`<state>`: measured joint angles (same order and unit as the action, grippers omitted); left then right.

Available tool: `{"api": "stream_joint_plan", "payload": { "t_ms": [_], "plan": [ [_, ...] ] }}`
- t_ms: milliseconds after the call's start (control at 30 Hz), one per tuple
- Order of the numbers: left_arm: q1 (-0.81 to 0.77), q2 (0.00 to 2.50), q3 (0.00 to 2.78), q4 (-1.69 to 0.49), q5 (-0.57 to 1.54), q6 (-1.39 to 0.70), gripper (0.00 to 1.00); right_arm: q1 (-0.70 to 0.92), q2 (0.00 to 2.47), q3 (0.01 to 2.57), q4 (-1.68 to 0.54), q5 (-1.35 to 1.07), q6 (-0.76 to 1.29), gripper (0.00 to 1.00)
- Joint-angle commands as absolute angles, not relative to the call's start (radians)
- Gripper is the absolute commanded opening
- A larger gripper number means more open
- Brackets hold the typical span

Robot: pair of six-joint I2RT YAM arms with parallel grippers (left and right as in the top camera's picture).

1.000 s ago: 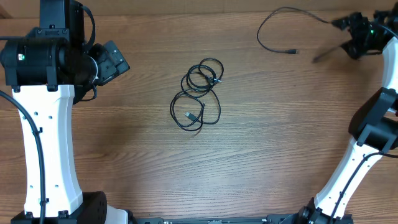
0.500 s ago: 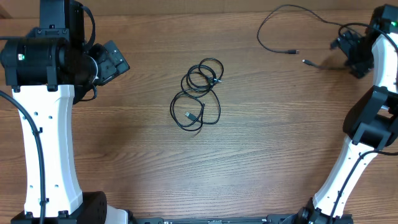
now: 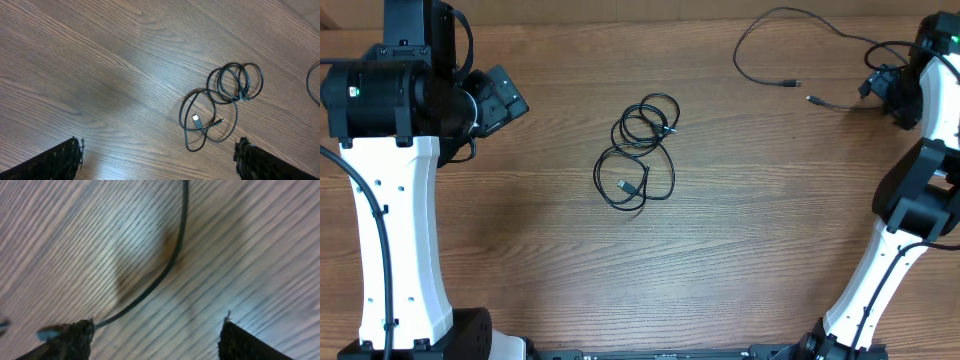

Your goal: Untangle cables

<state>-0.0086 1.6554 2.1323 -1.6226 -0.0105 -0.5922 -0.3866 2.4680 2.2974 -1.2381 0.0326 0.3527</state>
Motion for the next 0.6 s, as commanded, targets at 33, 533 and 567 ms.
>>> {"api": "stream_joint_plan", "payload": {
  "t_ms": [33,533,567],
  "plan": [
    [-0.007,1.661,2.128,-1.618,-0.009,-0.583,1.0,-0.379,2.455,2.257,-1.235,-0.073,0.373,0.77],
    [-0.007,1.661,2.128,-1.618,-0.009,-0.583,0.99,-0.369,2.465,2.243,-1.116,-0.095,0.534,0.69],
    [-0.007,1.661,2.128,-1.618,-0.009,-0.583,0.99,-0.368,2.465,2.243,-1.115,-0.088,0.546,0.68]
  ]
}}
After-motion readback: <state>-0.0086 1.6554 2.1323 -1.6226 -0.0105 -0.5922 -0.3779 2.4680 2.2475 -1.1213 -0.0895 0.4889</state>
